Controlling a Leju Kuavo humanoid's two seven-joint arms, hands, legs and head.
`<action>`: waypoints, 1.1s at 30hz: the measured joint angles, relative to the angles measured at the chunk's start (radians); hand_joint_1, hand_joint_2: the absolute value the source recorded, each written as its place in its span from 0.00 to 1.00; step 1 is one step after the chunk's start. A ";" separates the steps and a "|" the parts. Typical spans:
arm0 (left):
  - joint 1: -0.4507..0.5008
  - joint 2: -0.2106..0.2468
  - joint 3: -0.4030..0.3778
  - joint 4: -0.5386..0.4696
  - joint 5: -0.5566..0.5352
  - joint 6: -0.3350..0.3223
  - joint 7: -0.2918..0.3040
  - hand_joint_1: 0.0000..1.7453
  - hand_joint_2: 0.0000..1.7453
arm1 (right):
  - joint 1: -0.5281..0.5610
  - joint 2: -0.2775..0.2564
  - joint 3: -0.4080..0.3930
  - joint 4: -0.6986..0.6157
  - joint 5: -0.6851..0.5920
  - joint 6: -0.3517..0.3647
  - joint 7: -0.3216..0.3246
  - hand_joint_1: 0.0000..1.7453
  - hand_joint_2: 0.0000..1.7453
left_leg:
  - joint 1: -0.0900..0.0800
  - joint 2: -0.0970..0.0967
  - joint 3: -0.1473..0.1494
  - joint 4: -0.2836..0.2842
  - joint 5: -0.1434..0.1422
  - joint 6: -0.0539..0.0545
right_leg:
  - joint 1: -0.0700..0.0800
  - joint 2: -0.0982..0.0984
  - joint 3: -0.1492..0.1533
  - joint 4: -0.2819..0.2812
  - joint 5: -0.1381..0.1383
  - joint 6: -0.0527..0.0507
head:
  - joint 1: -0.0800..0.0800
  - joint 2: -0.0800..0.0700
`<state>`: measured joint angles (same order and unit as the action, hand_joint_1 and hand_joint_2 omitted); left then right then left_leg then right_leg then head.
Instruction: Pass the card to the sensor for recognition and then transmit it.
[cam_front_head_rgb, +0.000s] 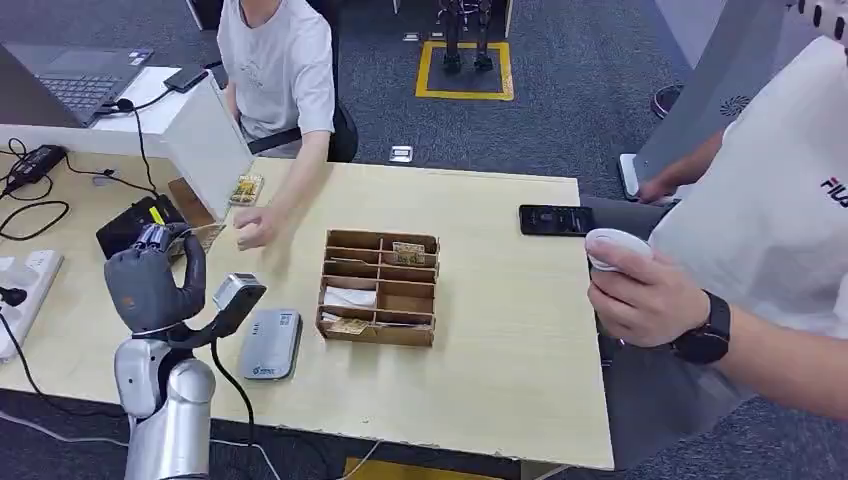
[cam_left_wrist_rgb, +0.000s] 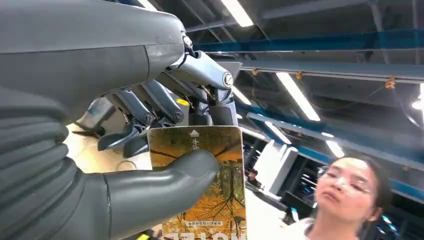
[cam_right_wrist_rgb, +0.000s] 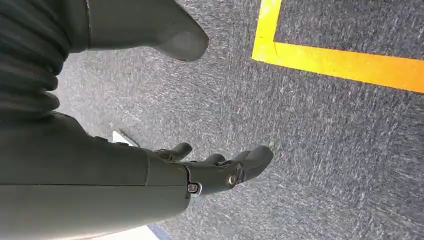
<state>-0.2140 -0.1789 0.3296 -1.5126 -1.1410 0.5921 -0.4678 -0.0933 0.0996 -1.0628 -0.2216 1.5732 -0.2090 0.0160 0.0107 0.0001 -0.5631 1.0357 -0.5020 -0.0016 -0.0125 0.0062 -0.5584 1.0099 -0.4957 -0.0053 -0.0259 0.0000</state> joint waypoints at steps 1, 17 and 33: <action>-0.006 0.000 -0.007 0.004 -0.003 -0.001 0.006 1.00 1.00 | 0.000 0.000 0.001 0.000 0.000 0.000 -0.001 0.00 1.00 | 0.000 0.000 0.000 0.000 0.000 0.000 | 0.000 0.000 0.000 0.000 0.000 0.000 | 0.000 0.000; -0.018 0.003 -0.050 0.052 -0.003 -0.001 0.024 0.00 1.00 | 0.000 0.000 0.006 0.000 -0.002 0.001 0.011 0.00 1.00 | 0.000 0.000 0.000 0.000 0.000 0.000 | 0.000 0.000 0.000 0.000 0.000 0.000 | 0.000 0.000; -0.017 0.008 -0.053 0.069 0.081 -0.037 0.044 0.00 1.00 | 0.000 0.005 0.006 0.000 -0.003 -0.008 0.018 0.00 1.00 | 0.000 0.000 0.000 0.000 0.000 0.000 | 0.000 0.000 0.000 0.000 0.000 0.000 | 0.000 0.000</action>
<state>-0.2312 -0.1713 0.2770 -1.4431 -1.0601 0.5551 -0.4234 -0.0929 0.1041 -1.0571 -0.2216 1.5698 -0.2167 0.0343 0.0106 0.0002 -0.5636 1.0360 -0.5020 -0.0016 -0.0125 0.0063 -0.5584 1.0099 -0.4956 -0.0056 -0.0259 0.0000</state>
